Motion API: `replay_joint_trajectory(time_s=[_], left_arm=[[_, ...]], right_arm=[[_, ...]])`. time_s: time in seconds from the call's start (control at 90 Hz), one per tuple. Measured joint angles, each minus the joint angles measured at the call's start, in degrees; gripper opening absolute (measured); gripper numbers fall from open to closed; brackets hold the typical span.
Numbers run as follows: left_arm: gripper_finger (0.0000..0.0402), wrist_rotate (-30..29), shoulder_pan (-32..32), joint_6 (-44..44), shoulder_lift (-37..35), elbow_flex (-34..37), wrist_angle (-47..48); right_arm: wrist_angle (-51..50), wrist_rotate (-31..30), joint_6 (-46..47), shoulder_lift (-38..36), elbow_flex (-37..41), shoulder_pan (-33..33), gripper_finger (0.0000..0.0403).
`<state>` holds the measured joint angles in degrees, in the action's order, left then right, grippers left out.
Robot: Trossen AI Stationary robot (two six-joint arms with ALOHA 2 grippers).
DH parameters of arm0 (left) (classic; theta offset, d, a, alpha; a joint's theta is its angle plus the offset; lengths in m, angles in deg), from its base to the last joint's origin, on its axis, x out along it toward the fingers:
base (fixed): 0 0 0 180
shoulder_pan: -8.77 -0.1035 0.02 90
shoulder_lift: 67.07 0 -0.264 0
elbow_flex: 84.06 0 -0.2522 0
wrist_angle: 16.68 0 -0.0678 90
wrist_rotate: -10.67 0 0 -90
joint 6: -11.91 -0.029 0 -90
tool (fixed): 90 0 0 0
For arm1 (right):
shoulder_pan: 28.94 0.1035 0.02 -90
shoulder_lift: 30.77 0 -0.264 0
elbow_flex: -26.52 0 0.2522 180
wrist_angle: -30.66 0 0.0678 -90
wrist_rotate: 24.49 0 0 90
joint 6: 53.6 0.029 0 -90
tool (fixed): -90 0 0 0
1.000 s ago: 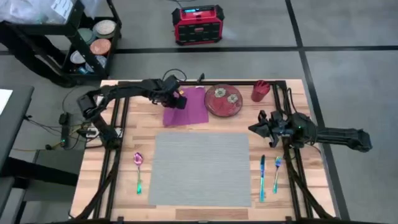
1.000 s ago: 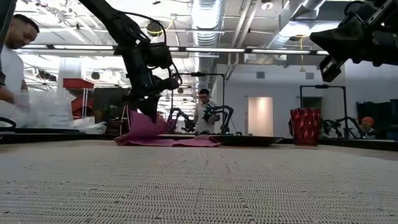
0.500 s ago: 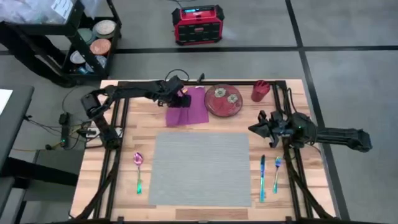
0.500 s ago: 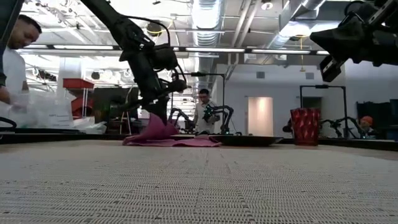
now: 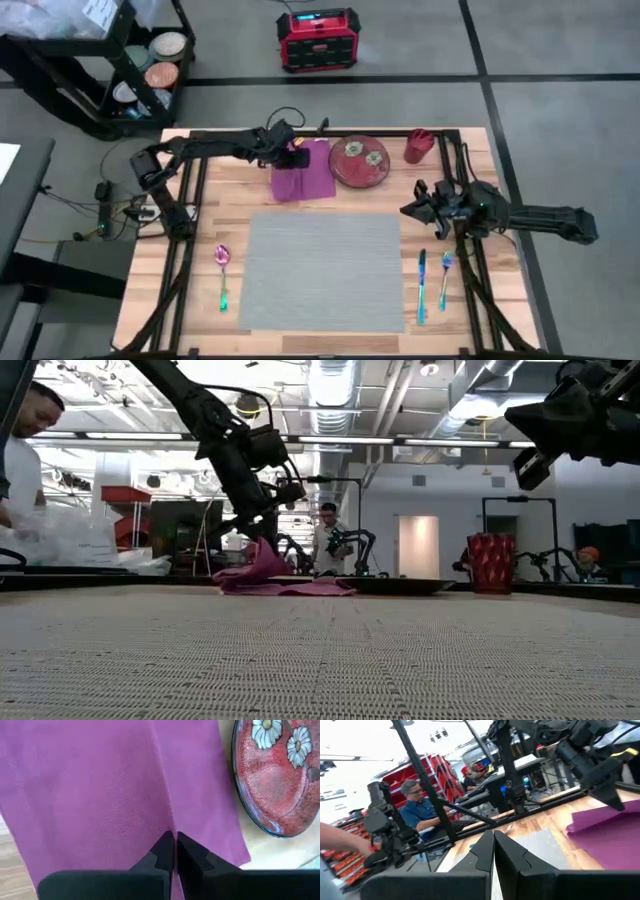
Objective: Set table place
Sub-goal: Fold the violet table napkin
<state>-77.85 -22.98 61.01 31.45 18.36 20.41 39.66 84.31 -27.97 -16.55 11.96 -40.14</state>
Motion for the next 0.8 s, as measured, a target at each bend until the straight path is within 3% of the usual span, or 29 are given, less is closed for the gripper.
replay_joint_trajectory(time_s=[0.244, 0.678, 0.8], left_arm=[[0.0006, -0.29, 1.93, -6.44, 0.00, 0.00, -1.01], [0.0121, -3.59, 2.34, -4.27, 0.00, 0.00, -3.50], [0.0129, -3.65, 2.47, -1.56, 0.00, 0.00, 2.98]], right_arm=[[0.02, 0.82, 1.97, 0.02, 0.00, 0.00, 0.0000], [0.00, 0.84, 1.99, 0.01, 0.00, 0.00, 0.0000], [0.00, 0.84, 2.58, 0.02, 0.00, 0.00, 0.0000]])
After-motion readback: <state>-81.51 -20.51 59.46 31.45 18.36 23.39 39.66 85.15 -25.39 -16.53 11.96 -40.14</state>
